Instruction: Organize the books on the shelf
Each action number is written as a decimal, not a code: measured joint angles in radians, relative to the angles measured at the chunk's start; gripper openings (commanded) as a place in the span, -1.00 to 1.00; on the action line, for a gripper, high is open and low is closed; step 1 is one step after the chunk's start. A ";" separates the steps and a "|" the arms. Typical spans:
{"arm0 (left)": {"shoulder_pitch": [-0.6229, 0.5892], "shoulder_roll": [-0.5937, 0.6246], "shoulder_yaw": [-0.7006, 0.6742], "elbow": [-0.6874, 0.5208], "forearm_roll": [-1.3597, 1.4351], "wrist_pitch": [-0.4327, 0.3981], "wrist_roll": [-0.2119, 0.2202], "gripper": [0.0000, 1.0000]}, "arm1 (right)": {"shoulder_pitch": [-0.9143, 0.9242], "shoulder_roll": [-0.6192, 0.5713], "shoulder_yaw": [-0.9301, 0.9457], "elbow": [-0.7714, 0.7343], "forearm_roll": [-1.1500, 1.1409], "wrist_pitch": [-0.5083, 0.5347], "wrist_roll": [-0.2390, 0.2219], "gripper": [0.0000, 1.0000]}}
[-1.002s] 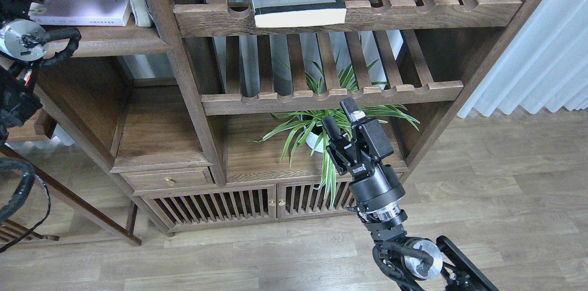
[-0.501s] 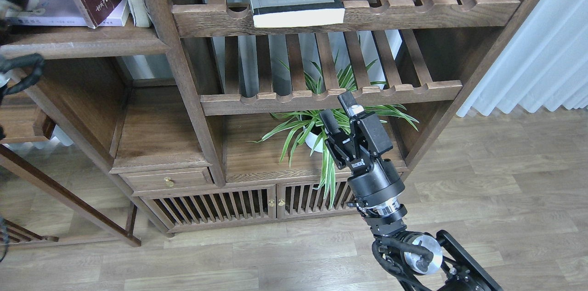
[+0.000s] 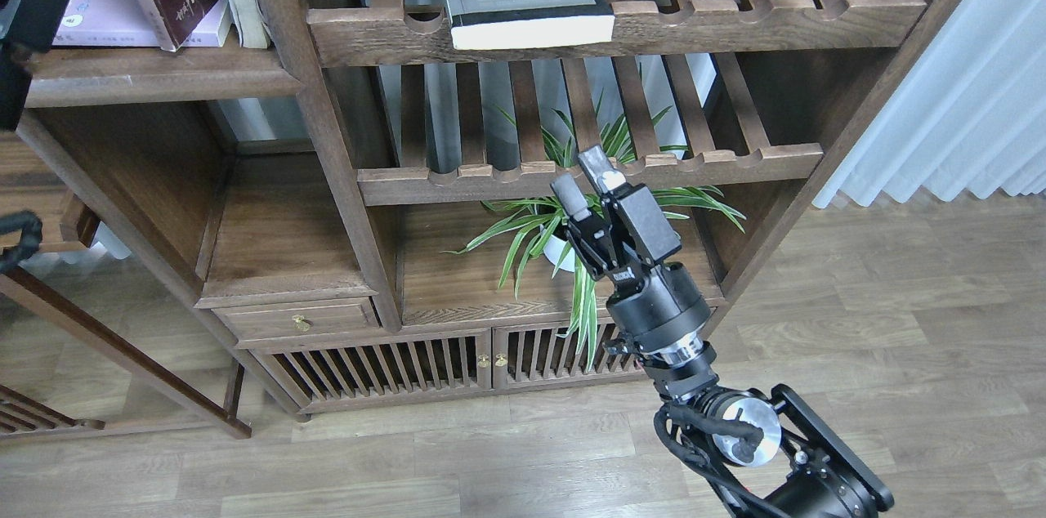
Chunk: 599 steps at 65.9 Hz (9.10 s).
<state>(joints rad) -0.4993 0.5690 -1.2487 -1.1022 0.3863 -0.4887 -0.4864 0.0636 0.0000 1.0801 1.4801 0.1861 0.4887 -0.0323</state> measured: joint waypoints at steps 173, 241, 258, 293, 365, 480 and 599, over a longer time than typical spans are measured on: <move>0.303 -0.024 -0.051 -0.014 -0.189 0.000 0.173 1.00 | 0.374 0.000 -0.034 -0.034 0.083 -0.467 0.000 -0.92; 0.438 -0.354 0.240 -0.064 -0.515 0.000 0.188 1.00 | -0.230 -0.121 -0.186 -0.069 0.140 0.000 -0.166 -0.89; 0.441 -0.351 0.309 -0.104 -0.600 0.000 0.179 1.00 | -0.213 -0.068 -0.186 -0.159 0.145 0.000 -0.194 -0.88; 0.426 -0.412 0.391 -0.139 -0.603 0.000 0.189 0.87 | -0.216 0.000 -0.225 -0.166 0.133 0.000 -0.212 -0.88; 0.429 -0.439 0.421 -0.166 -0.551 0.000 0.291 -1.00 | -0.202 0.001 -0.224 -0.165 0.018 0.000 -0.214 0.98; -0.471 0.111 -0.052 0.155 -0.097 0.000 0.501 -1.00 | -0.208 0.000 -0.200 -0.171 -0.062 0.000 -0.196 0.98; -0.029 -0.030 -0.084 -0.117 -0.142 0.000 0.436 1.00 | -0.042 0.000 -0.036 -0.141 -0.023 0.000 -0.101 0.97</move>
<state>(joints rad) -0.5283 0.5390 -1.3328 -1.2191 0.2447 -0.4886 -0.0507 0.0216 0.0000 1.0436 1.3388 0.1626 0.4887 -0.1334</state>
